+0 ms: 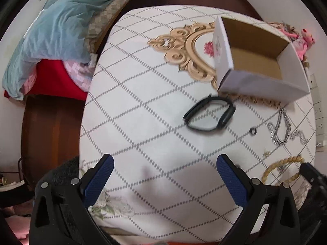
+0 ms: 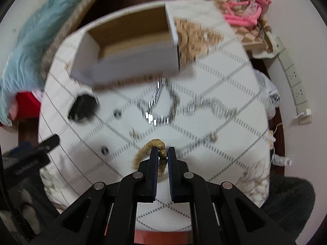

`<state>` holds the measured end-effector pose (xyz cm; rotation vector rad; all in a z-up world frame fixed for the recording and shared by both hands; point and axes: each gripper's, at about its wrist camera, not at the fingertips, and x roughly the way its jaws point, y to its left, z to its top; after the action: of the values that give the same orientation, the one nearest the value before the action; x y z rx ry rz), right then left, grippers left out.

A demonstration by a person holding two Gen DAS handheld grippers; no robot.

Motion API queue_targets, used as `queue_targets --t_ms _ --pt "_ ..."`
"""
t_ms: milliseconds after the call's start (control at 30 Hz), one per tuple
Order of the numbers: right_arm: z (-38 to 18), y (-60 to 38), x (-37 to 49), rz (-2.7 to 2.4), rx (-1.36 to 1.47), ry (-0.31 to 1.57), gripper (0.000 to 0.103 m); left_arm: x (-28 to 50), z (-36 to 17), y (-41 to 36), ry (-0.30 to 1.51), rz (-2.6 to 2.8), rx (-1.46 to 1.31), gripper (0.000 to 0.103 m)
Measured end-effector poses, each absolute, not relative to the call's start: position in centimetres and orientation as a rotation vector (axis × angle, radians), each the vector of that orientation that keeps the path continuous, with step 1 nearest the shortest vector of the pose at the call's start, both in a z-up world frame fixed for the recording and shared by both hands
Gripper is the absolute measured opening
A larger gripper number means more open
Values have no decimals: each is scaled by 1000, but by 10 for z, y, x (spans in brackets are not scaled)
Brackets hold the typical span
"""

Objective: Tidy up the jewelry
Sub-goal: 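Grasp the wooden bead bracelet with the right tool while the left tool grasps the black band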

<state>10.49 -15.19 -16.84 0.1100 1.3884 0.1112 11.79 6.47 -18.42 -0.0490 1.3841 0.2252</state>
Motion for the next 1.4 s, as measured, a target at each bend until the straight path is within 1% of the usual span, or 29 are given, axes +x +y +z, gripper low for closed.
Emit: queue_targets --t_ms 133,367,533,600,667,700,733,767,867,1133,1400 --pt "-163 -154 135 110 122 1372 9 140 -196 55 1402 145 -19 102" --pt "-188 -167 163 79 123 1400 9 165 -220 34 1434 10 72 102" --pt "-201 -172 167 63 127 1423 9 175 -229 30 1421 -21 74 100" --pt "-206 -173 168 56 127 1432 9 179 -230 28 1413 -32 70 95" --pt "-211 -175 170 53 128 1442 9 183 -235 27 1418 -46 75 73" --pt "-213 -175 171 51 128 1445 9 184 -238 27 1424 -51 75 69" --pt "-214 -176 171 52 128 1447 9 186 -239 28 1426 -56 74 63" --pt "-215 -176 172 52 129 1448 9 186 -240 28 1420 -63 69 60" --pt "-215 -178 173 56 133 1450 9 184 -238 30 1401 -64 63 55" --pt "-195 -174 166 119 165 1428 9 165 -214 32 1347 -53 30 49" --pt "-153 -167 155 192 184 1357 9 159 -180 35 1275 -66 -3 48"
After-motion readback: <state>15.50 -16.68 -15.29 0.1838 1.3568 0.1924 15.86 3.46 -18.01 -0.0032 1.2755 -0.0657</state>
